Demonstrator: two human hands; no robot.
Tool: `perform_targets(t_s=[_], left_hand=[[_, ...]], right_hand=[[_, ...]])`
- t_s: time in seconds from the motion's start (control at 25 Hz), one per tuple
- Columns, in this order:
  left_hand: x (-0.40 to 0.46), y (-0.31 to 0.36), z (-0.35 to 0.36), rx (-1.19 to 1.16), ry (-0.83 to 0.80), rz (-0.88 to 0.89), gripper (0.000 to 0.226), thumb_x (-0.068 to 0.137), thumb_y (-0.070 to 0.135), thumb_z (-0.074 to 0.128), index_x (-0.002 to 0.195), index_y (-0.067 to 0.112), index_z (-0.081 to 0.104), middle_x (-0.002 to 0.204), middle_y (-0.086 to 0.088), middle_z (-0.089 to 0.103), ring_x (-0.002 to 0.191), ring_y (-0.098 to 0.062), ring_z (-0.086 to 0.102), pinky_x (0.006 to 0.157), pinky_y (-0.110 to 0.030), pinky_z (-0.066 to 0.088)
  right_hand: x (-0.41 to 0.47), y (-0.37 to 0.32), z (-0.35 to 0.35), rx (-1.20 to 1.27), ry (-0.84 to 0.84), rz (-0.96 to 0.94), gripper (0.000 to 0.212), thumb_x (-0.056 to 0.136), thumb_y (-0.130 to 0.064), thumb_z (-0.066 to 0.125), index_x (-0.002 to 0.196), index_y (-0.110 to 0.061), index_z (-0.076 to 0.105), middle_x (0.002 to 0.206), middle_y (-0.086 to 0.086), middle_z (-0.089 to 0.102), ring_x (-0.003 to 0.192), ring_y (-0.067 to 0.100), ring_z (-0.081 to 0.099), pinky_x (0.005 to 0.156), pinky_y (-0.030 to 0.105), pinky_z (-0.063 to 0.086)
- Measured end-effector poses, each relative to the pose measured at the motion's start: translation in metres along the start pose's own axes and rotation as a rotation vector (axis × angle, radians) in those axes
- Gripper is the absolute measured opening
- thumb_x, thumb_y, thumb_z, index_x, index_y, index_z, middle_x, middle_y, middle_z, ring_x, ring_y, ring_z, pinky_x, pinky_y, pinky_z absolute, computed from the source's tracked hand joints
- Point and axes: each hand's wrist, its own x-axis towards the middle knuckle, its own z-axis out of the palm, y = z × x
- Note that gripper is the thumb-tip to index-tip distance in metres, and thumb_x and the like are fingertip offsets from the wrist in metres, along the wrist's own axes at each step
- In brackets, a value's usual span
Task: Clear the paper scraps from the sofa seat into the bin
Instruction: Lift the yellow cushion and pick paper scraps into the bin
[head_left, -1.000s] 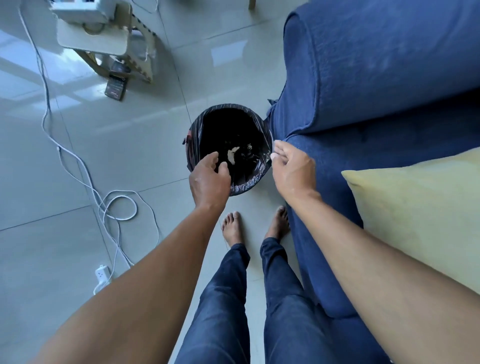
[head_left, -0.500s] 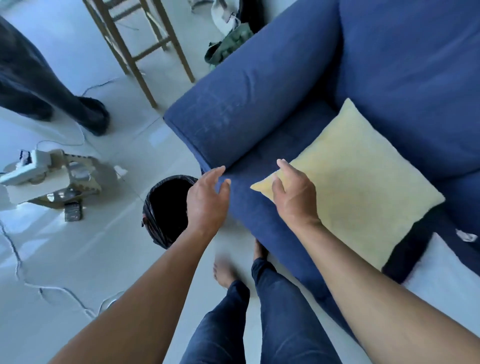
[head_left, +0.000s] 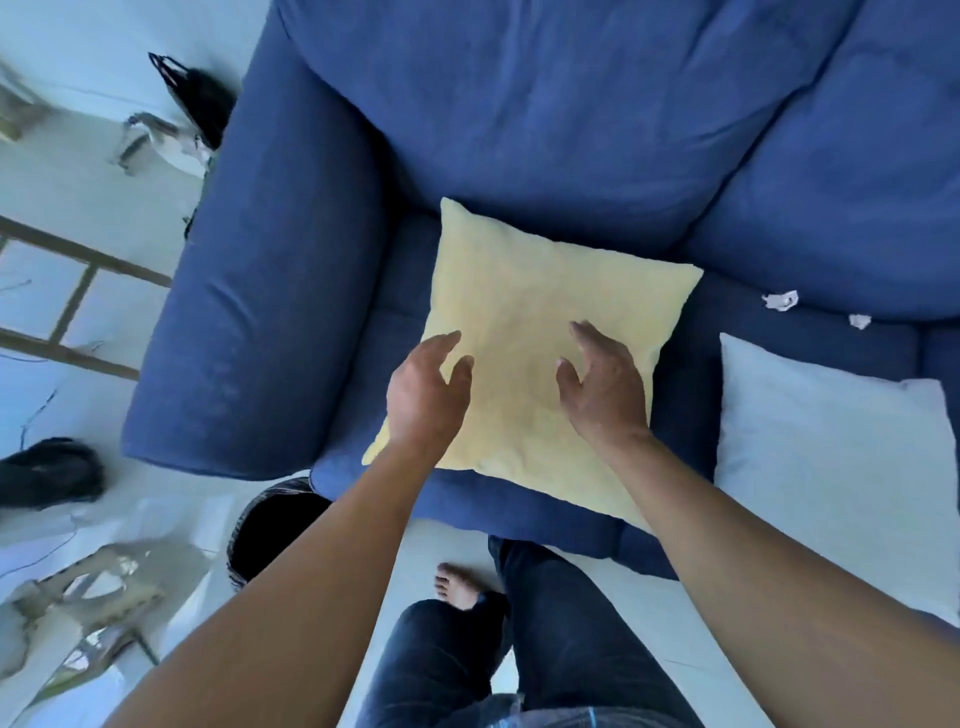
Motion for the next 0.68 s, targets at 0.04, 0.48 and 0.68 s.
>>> perform_targets(t_s=[0.04, 0.48, 0.68], left_hand=[[0.010, 0.009, 0.006, 0.023, -0.012, 0.015, 0.035, 0.096, 0.034, 0.061, 0.131, 0.028, 0.062, 0.134, 0.013, 0.062, 0.118, -0.010, 0.059, 0.096, -0.024, 0.046], [0.111, -0.005, 0.083, 0.371, -0.188, 0.056, 0.070, 0.089, 0.054, 0.056, 0.150, 0.029, 0.033, 0.159, 0.005, 0.030, 0.132, -0.023, 0.048, 0.106, -0.040, 0.042], [0.149, -0.022, 0.079, 0.071, -0.273, -0.428, 0.119, 0.053, 0.092, 0.060, 0.149, 0.029, 0.028, 0.148, 0.005, 0.045, 0.134, -0.022, 0.046, 0.109, -0.045, 0.040]], right_hand=[[0.008, 0.007, -0.006, -0.004, -0.007, 0.025, 0.053, 0.100, -0.023, 0.055, 0.150, -0.015, 0.041, 0.156, 0.003, 0.042, 0.145, 0.021, 0.033, 0.118, 0.035, 0.032], [0.083, 0.079, 0.031, -0.152, -0.021, 0.174, 0.076, 0.090, -0.065, 0.053, 0.152, -0.023, 0.036, 0.163, 0.014, 0.023, 0.152, 0.030, 0.016, 0.119, 0.052, 0.020], [0.102, 0.099, 0.029, 0.427, 0.098, 0.808, 0.120, 0.052, -0.093, 0.063, 0.152, -0.036, 0.028, 0.156, -0.009, 0.037, 0.144, 0.020, 0.036, 0.117, 0.044, 0.030]])
